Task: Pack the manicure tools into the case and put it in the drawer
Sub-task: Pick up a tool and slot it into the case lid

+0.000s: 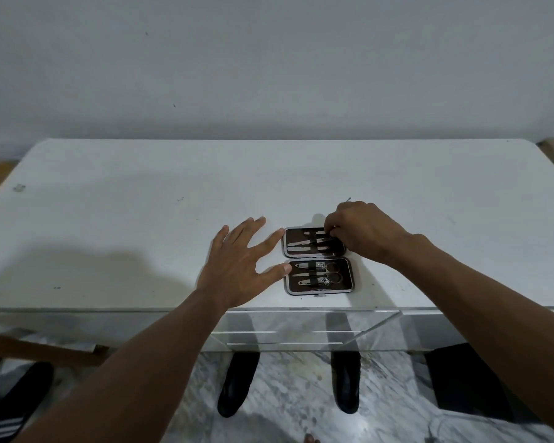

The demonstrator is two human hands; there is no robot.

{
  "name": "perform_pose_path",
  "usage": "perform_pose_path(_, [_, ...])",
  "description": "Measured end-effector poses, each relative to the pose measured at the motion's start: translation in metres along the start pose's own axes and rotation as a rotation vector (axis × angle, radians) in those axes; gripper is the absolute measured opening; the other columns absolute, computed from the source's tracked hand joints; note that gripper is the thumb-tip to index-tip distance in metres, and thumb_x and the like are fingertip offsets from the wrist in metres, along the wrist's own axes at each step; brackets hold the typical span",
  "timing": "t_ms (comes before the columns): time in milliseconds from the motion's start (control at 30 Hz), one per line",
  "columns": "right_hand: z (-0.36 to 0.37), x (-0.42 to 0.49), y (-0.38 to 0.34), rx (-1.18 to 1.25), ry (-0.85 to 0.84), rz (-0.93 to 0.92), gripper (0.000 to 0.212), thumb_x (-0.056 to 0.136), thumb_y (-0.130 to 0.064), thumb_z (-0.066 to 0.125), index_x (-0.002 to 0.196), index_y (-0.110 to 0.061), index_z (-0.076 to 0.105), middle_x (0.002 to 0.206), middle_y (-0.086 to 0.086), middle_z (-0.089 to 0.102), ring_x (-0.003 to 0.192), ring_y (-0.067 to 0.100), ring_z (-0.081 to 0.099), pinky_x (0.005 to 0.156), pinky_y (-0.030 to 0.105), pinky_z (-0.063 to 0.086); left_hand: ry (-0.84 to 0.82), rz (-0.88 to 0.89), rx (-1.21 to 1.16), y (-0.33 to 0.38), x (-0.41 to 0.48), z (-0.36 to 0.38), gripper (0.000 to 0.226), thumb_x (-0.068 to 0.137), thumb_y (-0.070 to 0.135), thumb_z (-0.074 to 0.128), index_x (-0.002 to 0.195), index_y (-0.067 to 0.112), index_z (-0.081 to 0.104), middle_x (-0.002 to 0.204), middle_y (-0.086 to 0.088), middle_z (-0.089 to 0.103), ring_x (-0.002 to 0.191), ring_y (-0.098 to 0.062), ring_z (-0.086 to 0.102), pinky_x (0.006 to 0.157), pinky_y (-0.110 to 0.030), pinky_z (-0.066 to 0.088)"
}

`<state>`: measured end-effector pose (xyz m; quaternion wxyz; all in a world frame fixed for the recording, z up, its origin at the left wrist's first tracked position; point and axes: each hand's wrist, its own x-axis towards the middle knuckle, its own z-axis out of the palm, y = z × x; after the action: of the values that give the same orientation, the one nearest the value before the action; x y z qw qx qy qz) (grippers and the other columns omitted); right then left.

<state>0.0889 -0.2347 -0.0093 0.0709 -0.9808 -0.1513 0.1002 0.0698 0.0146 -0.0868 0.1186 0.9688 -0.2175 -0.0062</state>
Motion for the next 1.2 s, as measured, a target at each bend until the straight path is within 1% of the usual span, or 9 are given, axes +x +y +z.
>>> perform_pose_path(67, [0.001,0.001,-0.003,-0.003,0.004,-0.004,0.024,0.091,-0.011,0.048,0.099,-0.014,0.07,0.102,0.008,0.064,0.093,0.031,0.06,0.082,0.041,0.049,-0.002,-0.001,0.006,0.0,0.0,0.0,0.072,0.084,0.081,0.014,0.148,0.047,0.019,0.161,0.006,0.015,0.148,-0.014,0.006,0.119,-0.049,0.006])
perform_pose_path(233, [0.004,0.004,-0.009,0.006,0.008,-0.019,0.025,0.089,-0.006,0.045,0.098,-0.009,0.068,0.101,0.012,0.062,0.091,0.033,0.059,0.079,0.037,0.047,0.0,-0.004,0.004,0.0,0.0,0.0,0.073,0.084,0.081,0.013,0.148,0.047,0.019,0.161,0.006,0.015,0.148,-0.014,0.007,0.119,-0.048,0.005])
perform_pose_path(467, [0.005,0.005,-0.011,-0.031,0.053,-0.052,0.023,0.088,-0.007,0.047,0.098,-0.01,0.068,0.099,0.01,0.068,0.091,0.031,0.061,0.081,0.041,0.05,0.012,-0.001,-0.002,0.0,0.001,0.0,0.073,0.084,0.08,0.015,0.148,0.046,0.022,0.161,0.005,0.017,0.148,-0.015,0.008,0.119,-0.049,0.007])
perform_pose_path(633, [0.008,0.009,-0.015,-0.012,0.053,-0.05,0.023,0.089,-0.005,0.048,0.101,-0.009,0.068,0.101,0.011,0.067,0.093,0.031,0.06,0.08,0.038,0.048,0.017,-0.004,0.002,0.0,0.001,0.001,0.072,0.085,0.08,0.017,0.148,0.046,0.022,0.161,0.005,0.018,0.148,-0.015,0.009,0.119,-0.049,0.007])
perform_pose_path(733, [0.011,0.01,-0.014,-0.008,0.057,-0.056,0.025,0.09,-0.005,0.048,0.103,-0.011,0.068,0.101,0.011,0.066,0.092,0.03,0.06,0.077,0.035,0.046,0.016,-0.005,-0.007,0.0,0.0,0.001,0.072,0.084,0.081,0.015,0.147,0.046,0.022,0.161,0.005,0.018,0.148,-0.015,0.009,0.119,-0.049,0.007])
perform_pose_path(867, [0.011,0.009,-0.012,0.01,0.06,-0.041,0.024,0.091,-0.006,0.049,0.103,-0.01,0.069,0.103,0.01,0.065,0.094,0.03,0.06,0.077,0.033,0.045,0.013,-0.003,-0.003,0.0,0.001,0.001,0.072,0.085,0.08,0.016,0.148,0.046,0.021,0.161,0.005,0.018,0.148,-0.015,0.009,0.119,-0.049,0.007])
perform_pose_path(1033, [0.006,0.007,-0.011,0.01,0.082,-0.037,0.023,0.096,-0.018,0.047,0.098,-0.007,0.067,0.1,0.01,0.064,0.092,0.031,0.06,0.08,0.037,0.047,0.009,-0.005,-0.013,0.0,0.0,0.0,0.072,0.084,0.081,0.015,0.148,0.047,0.021,0.161,0.006,0.017,0.148,-0.014,0.008,0.119,-0.049,0.007])
perform_pose_path(1133, [0.001,0.008,-0.001,-0.018,0.126,0.002,0.022,0.095,-0.014,0.046,0.097,-0.006,0.067,0.099,0.012,0.064,0.09,0.033,0.06,0.077,0.036,0.047,0.013,-0.003,-0.006,0.0,0.001,0.001,0.073,0.084,0.081,0.015,0.148,0.046,0.021,0.161,0.006,0.018,0.148,-0.014,0.009,0.119,-0.049,0.006])
perform_pose_path(1200, [-0.001,0.011,0.008,-0.027,0.14,0.05,0.022,0.093,-0.01,0.048,0.103,-0.006,0.068,0.104,0.014,0.065,0.094,0.034,0.061,0.079,0.037,0.048,0.016,-0.005,-0.005,0.0,0.001,0.001,0.073,0.084,0.081,0.016,0.148,0.046,0.021,0.161,0.006,0.018,0.148,-0.014,0.009,0.119,-0.049,0.007])
